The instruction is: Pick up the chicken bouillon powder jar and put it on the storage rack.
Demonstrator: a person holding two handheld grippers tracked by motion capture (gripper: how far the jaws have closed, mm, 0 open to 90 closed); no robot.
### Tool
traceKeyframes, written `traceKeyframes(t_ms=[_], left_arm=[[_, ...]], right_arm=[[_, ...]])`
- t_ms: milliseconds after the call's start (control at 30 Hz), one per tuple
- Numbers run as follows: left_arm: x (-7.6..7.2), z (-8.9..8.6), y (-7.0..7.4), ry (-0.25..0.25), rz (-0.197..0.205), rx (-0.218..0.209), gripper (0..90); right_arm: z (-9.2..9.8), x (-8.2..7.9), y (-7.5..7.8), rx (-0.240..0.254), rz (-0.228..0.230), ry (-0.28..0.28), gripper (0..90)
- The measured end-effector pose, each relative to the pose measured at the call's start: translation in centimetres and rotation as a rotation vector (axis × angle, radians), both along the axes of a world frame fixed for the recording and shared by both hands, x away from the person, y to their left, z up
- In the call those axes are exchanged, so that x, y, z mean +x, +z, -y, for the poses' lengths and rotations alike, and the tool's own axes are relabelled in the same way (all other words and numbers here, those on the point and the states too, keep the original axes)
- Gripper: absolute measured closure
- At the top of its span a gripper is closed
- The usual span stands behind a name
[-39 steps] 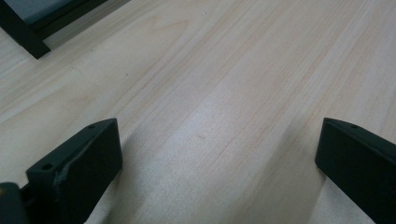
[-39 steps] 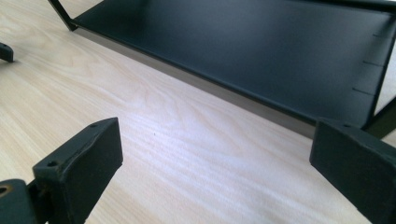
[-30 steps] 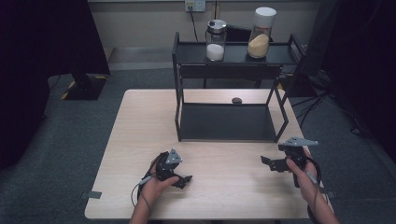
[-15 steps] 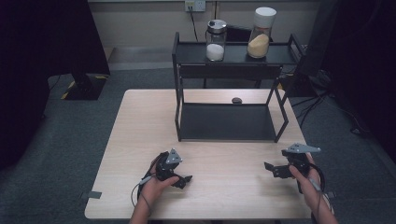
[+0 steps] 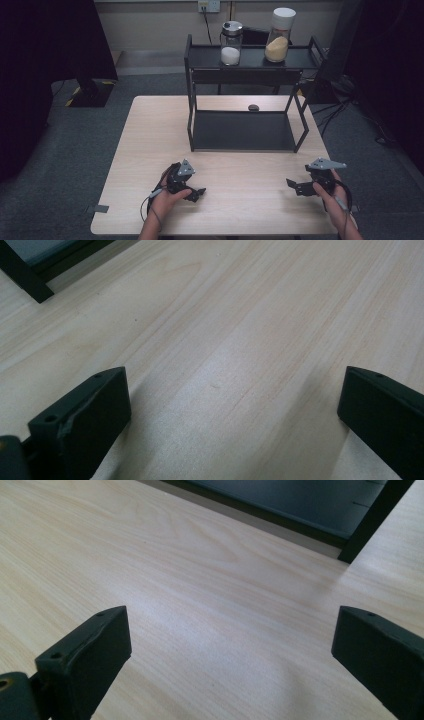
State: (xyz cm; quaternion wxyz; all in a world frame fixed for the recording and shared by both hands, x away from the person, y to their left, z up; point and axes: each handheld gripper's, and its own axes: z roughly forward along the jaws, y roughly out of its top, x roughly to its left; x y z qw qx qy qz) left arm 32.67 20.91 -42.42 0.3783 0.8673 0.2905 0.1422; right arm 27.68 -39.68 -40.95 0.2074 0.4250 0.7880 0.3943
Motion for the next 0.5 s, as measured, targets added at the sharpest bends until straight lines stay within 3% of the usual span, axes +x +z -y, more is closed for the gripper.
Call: traceKeyframes(t_ms=[500], left_arm=[[0.0, 0.0, -0.01, 0.0, 0.0, -0.001, 0.0]], right_arm=[[0.46, -1.0, -0.46, -0.054, -0.004, 0.0, 1.4]])
